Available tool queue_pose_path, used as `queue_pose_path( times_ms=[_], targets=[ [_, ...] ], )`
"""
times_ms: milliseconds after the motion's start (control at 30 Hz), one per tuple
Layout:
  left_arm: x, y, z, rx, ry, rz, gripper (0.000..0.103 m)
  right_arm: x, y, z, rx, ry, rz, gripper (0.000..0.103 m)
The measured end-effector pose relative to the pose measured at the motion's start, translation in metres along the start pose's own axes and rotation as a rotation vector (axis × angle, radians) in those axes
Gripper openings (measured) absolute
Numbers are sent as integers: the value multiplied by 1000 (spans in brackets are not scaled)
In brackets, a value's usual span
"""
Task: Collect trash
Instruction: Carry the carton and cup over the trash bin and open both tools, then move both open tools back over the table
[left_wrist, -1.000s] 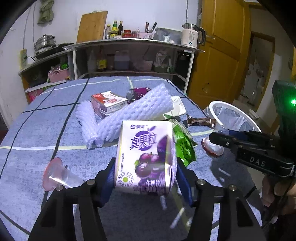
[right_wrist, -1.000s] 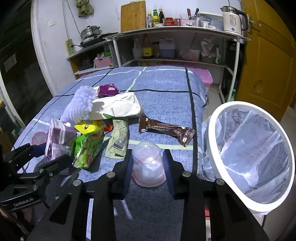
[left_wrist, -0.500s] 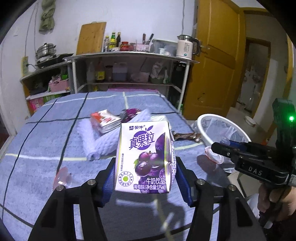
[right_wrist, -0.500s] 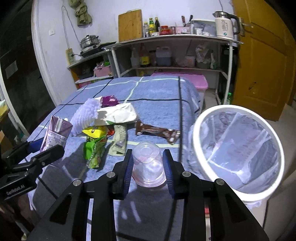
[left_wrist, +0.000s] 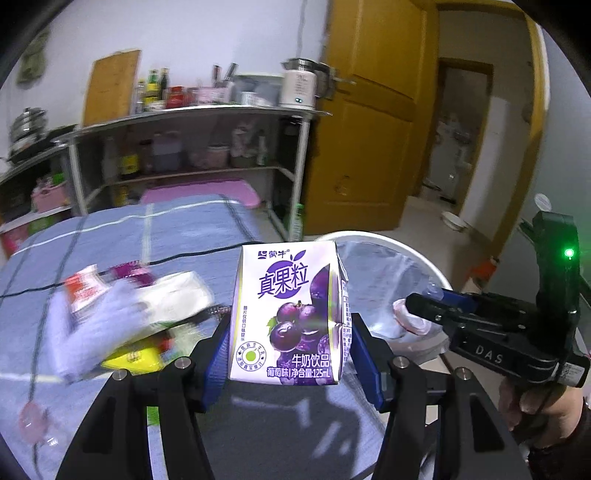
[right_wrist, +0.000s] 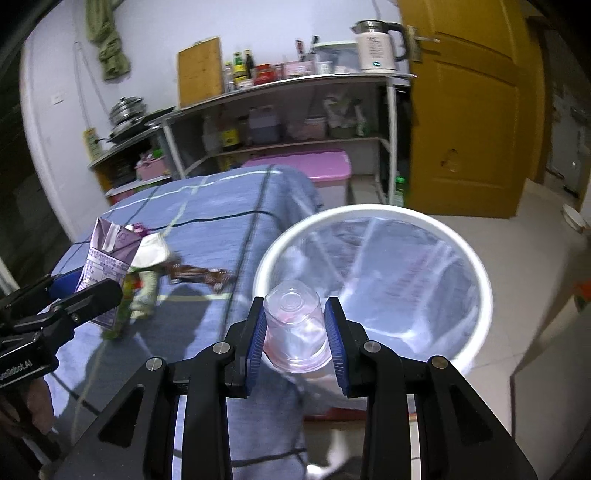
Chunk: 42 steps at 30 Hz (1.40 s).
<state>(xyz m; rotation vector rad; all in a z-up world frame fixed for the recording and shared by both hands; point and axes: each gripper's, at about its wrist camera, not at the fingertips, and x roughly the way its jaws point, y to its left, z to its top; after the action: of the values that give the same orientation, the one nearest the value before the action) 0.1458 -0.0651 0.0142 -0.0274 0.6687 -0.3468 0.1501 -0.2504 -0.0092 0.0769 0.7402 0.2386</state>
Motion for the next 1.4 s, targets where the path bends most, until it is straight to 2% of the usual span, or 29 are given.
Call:
queue_pose_path(
  times_ms=[233, 367, 700, 767, 833, 867, 1167, 1400],
  targets=[
    [48, -33, 14, 43, 50, -89, 60, 9, -39, 0, 53, 24, -48, 33],
    [73, -40, 17, 49, 80, -114, 60, 15, -53, -1, 73, 37, -60, 33],
    [101, -51, 19, 65, 122, -159, 60, 27, -69, -3, 98, 62, -62, 34],
    [103, -52, 18, 62, 128, -162, 61, 29, -70, -4, 99, 65, -62, 34],
    [104, -52, 19, 60, 127, -158, 61, 28, -71, -5, 103, 64, -62, 45],
    [105, -51, 20, 57, 127, -160, 61, 28, -71, -5, 106, 61, -61, 47],
    [84, -43, 21, 12, 93, -157, 61, 18, -68, -5, 103, 39, -63, 47],
    [49, -32, 9, -6, 48, -107, 61, -5, -48, -9, 71, 15, -48, 47]
  ],
)
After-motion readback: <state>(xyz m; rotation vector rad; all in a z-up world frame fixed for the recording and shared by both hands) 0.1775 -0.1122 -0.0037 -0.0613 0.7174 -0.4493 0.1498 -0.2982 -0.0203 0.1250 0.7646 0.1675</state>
